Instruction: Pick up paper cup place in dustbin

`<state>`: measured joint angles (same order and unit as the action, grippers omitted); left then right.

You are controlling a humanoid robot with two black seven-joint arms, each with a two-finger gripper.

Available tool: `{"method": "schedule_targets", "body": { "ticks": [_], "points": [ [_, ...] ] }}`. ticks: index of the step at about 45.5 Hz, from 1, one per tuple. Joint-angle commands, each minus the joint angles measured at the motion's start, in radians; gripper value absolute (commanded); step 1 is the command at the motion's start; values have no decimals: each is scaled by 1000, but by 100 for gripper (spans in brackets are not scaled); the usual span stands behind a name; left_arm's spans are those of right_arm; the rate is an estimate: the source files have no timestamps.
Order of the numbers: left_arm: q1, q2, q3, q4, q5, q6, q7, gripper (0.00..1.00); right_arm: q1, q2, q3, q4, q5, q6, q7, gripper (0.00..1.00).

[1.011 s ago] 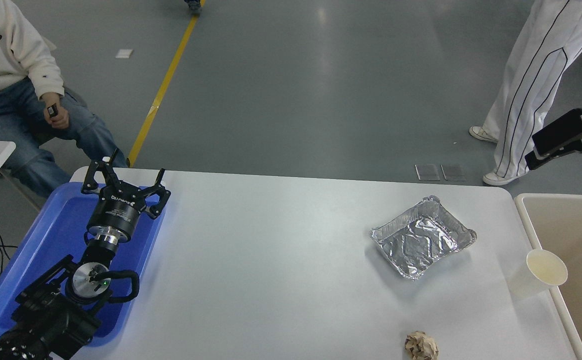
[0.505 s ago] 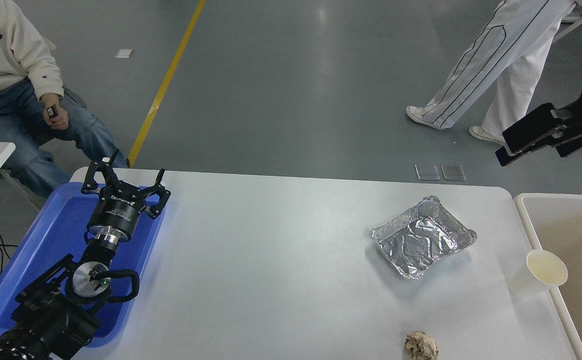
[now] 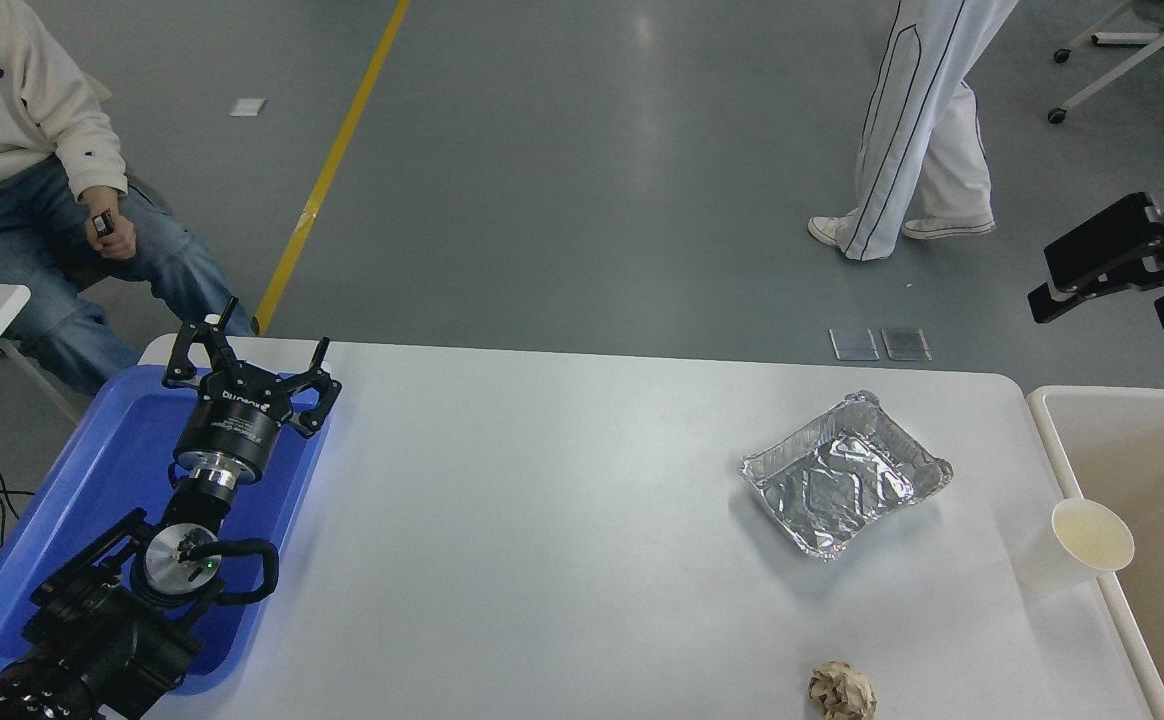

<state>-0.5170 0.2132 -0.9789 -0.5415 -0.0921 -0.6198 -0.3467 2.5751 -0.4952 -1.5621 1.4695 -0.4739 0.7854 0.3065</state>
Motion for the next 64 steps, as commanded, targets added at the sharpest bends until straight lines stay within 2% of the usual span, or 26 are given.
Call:
{"method": "schedule_targets", "body": {
  "ticks": [1,24,33,40,49,64],
  "points": [
    [0,0,-1,0,0,0,0,100,-13,3,-19,-2,26,0,-99,100],
    [0,0,-1,0,0,0,0,100,-110,6,-21,-21,32,0,-99,100],
    [0,0,-1,0,0,0,0,100,-220,-34,-13,-41,8,0,-101,100],
    [0,0,0,0,0,0,0,100,-253,-91,-4,-49,3,-149,-99,100],
    [0,0,0,0,0,0,0,100,-429,-100,43,-112,-43,-310,-101,100],
    [0,0,0,0,0,0,0,100,-647,-125,158,-262,-141,-327,-104,100]
  ]
}}
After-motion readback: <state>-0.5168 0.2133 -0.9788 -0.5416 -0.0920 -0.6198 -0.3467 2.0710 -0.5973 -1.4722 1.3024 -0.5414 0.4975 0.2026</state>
